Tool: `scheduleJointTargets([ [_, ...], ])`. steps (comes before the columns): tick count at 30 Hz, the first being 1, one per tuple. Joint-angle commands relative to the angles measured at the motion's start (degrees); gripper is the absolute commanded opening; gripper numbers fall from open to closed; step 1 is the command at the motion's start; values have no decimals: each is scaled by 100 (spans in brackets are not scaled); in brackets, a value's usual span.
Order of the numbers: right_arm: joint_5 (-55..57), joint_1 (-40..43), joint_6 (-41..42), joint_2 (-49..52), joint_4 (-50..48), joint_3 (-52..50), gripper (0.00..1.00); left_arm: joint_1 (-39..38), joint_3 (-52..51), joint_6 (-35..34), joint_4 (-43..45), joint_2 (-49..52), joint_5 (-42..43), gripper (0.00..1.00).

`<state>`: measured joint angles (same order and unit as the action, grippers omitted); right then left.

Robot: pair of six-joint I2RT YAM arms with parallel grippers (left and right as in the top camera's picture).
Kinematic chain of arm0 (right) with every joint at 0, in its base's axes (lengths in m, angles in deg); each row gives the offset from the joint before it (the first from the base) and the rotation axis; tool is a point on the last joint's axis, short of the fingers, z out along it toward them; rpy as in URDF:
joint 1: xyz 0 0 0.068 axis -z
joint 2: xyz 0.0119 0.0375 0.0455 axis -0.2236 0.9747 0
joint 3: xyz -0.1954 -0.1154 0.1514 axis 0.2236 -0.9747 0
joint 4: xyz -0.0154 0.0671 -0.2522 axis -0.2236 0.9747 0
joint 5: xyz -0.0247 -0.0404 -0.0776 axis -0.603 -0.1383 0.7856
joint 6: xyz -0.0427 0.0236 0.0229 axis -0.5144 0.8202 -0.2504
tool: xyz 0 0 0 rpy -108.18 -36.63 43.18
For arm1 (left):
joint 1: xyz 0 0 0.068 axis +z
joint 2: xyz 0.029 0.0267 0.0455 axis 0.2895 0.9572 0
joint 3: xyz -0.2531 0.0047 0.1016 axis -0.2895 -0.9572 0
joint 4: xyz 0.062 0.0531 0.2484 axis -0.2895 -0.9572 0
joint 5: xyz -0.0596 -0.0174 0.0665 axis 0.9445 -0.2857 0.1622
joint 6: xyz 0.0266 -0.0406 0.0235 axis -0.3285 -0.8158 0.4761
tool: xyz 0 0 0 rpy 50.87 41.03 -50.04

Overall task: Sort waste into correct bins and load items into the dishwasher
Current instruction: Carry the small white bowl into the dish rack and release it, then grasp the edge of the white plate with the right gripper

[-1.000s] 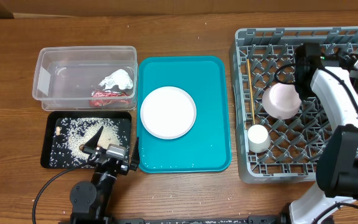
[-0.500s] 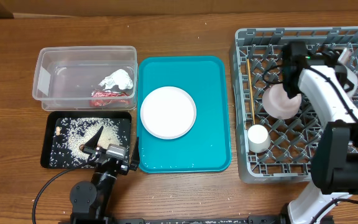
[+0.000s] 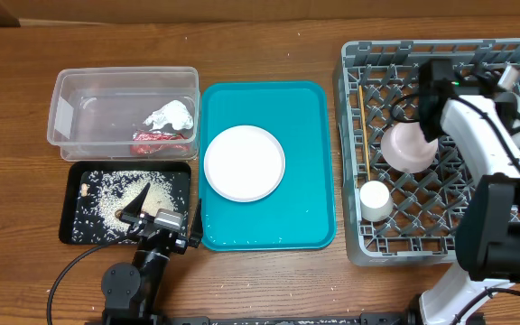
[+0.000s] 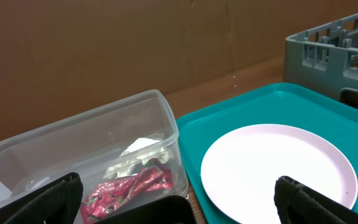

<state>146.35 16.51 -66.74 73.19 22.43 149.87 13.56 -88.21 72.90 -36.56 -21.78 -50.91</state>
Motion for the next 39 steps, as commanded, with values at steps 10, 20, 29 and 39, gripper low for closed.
scheduleJointTargets([
  [10,-79,9,-481,404,-162,22,4,37,-35,85,11,-61,-17,100],
  [20,26,-553,-468,516,-61,24,13,37,-35,85,11,-61,-15,100],
  [29,-105,-1349,-424,127,-146,31,39,37,-35,85,11,-61,-15,100],
  [39,-516,-2623,-426,-708,-205,42,48,37,-35,85,11,-61,-15,100],
])
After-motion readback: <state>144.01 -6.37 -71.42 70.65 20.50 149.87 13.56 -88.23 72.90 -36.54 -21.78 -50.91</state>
